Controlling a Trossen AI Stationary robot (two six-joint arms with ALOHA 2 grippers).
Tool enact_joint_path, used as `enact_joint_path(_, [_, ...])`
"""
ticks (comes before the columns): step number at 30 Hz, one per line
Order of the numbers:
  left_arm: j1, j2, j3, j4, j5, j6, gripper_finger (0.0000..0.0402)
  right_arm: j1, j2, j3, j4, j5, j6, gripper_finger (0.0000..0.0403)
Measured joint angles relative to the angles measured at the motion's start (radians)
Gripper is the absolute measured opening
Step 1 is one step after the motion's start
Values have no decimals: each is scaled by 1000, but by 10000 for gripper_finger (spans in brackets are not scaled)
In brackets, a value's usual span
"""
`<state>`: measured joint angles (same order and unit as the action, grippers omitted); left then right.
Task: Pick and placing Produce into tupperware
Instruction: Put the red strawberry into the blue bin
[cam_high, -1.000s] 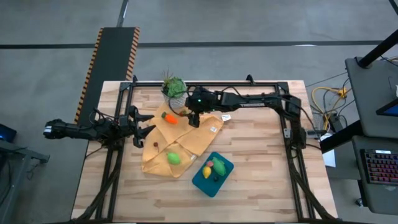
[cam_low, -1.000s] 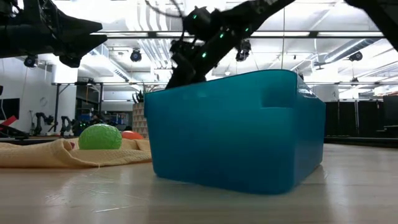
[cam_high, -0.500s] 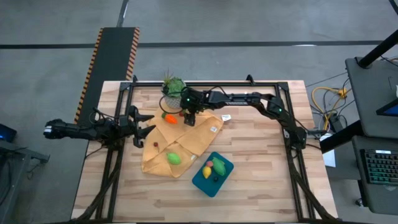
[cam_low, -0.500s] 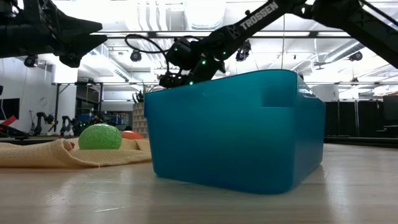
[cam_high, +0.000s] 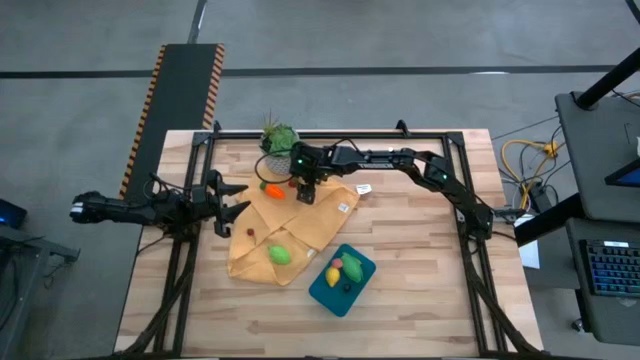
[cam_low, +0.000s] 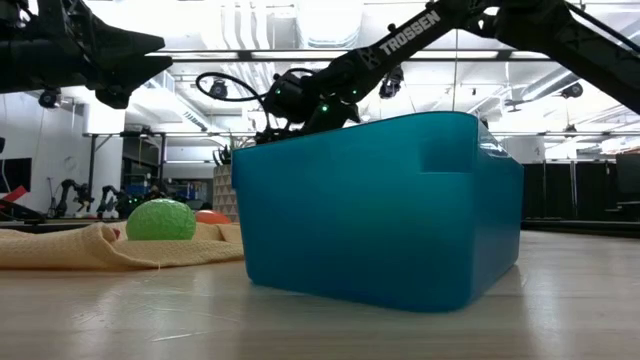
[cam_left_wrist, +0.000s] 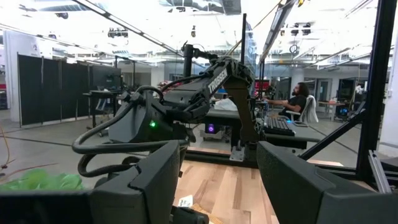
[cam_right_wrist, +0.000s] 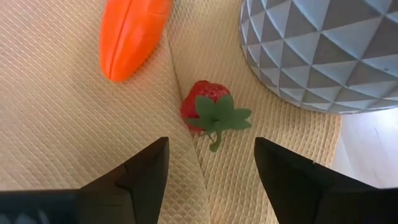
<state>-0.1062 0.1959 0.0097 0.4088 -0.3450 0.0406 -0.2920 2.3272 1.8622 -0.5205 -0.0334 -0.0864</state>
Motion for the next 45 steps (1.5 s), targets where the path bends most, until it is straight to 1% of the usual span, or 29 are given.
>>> enact_joint_path(6, [0, 0, 0, 0, 0, 0, 202, -3, 0, -2, 1, 0, 8, 212])
enact_joint_path(11, [0, 0, 0, 0, 0, 0, 202, -5, 0, -2, 2, 3, 8, 187])
enact_joint_path(16, [0, 0, 0, 0, 0, 0, 202, -8, 0, -3, 2, 5, 34, 149])
enact_joint_path(26, [0, 0, 0, 0, 0, -1, 202, -10, 13, -5, 3, 11, 26, 66])
enact_joint_path(34, [0, 0, 0, 0, 0, -1, 202, -10, 13, -4, 4, 8, 26, 15])
enact_joint_path(39, [0, 0, 0, 0, 0, -1, 202, -10, 13, -4, 0, 8, 28, 9])
enact_joint_path(45, [0, 0, 0, 0, 0, -1, 202, -10, 13, -4, 0, -5, 10, 15])
